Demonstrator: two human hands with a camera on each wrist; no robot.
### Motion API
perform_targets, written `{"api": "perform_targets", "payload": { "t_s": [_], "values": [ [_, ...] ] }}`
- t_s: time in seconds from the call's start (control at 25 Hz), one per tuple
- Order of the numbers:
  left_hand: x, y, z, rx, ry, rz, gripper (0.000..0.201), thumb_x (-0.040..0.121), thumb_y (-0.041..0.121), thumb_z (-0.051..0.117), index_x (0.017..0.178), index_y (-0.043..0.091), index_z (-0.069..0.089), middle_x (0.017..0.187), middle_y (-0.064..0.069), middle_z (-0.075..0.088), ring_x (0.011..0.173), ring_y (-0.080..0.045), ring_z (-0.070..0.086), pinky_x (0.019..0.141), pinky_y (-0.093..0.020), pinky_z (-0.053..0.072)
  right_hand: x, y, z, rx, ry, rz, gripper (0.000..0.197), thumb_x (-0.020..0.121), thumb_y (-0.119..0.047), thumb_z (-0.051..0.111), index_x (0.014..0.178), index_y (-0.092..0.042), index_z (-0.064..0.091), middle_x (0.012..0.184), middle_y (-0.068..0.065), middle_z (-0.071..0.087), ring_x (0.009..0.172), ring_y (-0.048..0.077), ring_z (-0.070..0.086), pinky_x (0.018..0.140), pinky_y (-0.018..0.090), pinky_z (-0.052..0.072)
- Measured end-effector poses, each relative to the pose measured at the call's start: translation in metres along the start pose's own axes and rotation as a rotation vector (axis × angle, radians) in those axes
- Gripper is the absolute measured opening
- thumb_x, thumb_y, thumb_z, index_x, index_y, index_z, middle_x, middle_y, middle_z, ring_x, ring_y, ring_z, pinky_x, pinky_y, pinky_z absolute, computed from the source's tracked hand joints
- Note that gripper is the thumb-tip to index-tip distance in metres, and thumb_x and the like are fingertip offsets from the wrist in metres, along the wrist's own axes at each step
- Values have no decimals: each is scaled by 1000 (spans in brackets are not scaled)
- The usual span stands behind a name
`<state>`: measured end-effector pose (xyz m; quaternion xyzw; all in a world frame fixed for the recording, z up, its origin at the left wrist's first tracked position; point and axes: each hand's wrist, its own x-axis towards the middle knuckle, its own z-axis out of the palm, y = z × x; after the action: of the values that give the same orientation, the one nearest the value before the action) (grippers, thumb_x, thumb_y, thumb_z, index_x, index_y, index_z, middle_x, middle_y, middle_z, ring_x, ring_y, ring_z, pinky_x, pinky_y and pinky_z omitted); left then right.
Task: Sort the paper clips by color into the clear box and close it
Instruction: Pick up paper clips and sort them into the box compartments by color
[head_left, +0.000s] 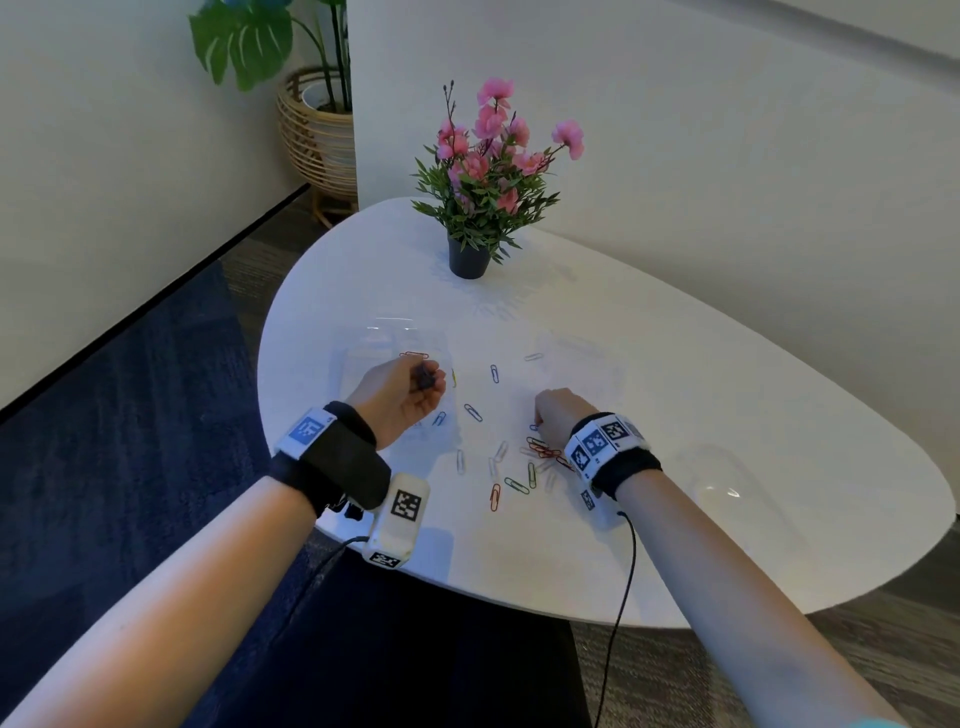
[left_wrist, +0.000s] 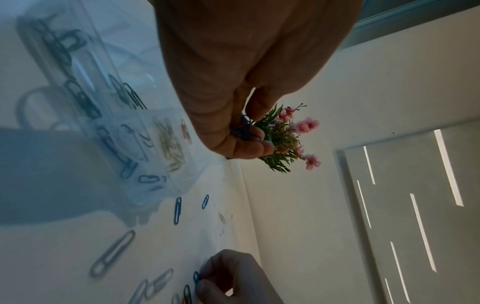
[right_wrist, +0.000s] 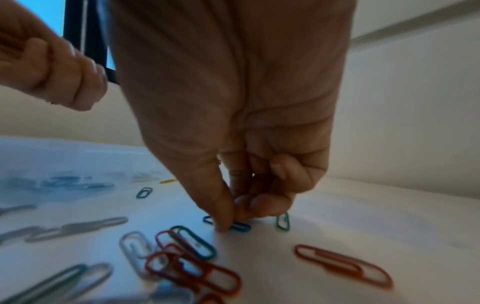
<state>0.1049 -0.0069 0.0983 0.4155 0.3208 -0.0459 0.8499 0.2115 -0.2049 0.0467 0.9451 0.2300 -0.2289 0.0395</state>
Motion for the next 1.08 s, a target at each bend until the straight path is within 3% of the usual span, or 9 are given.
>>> {"api": "perform_targets", "payload": {
  "t_s": [0.2,0.36,0.48,0.56,0.76,0.84,0.92,1.0,1.08],
  "values": [
    [-9,-3,-9,-33,-10,-16,32,100,15,36,75,6,53,72,-7,52,65,-14,52,44,-14,52,3,-8,6,-279,-42,-33,22,93,-5,42,112,1,51,115,19,50,105,34,53,83,38,46],
    [-13,-4,-22,-66,-11,-18,31,100,17,36,78,6,55,73,-7,53,65,-14,53,47,-15,54,13,-25,-7,140,45,-62,18,95,-6,36,111,-6,46,84,9,52,74,27,55,57,27,38],
    [-18,-3,-33,-82,2,-8,30,99,17,36,79,6,55,73,-6,54,64,-13,53,48,-15,54,35,-43,-20,286,160,-22,36,95,-1,37,129,-3,47,103,16,57,80,27,56,66,32,46],
    [-22,-1,-40,-92,20,2,30,100,16,36,79,6,55,73,-6,54,65,-14,53,48,-16,54,46,-50,-19,254,194,18,35,93,4,38,123,-2,55,120,21,53,95,37,58,79,39,49],
    [-22,6,-53,-105,67,35,30,99,16,36,77,7,55,73,-6,55,64,-14,55,48,-16,54,54,-56,-10,235,229,34,28,92,5,34,108,-2,56,118,17,45,90,35,52,80,38,46],
    [-21,7,-54,-115,68,34,31,99,17,36,77,7,55,73,-6,56,62,-13,57,48,-16,55,52,-61,-10,234,189,-18,26,92,-1,37,96,3,63,106,17,53,92,34,55,83,37,48],
    [-21,7,-52,-119,59,34,31,100,17,36,77,8,55,73,-5,56,61,-12,57,49,-16,55,43,-63,-6,247,160,-71,19,85,-12,51,72,-1,59,75,9,47,70,28,49,65,30,44],
    [-22,6,-51,-120,53,34,31,100,17,35,78,8,55,74,-6,55,64,-13,55,49,-16,55,30,-64,-1,222,159,-114,19,80,-22,65,70,-6,61,68,5,41,65,21,42,55,22,34],
    [-23,4,-52,-125,49,32,30,100,17,35,78,7,55,75,-6,55,66,-14,55,49,-16,55,22,-63,2,273,194,-122,24,79,-14,70,82,10,68,71,10,54,68,20,48,60,22,42]
  ]
}}
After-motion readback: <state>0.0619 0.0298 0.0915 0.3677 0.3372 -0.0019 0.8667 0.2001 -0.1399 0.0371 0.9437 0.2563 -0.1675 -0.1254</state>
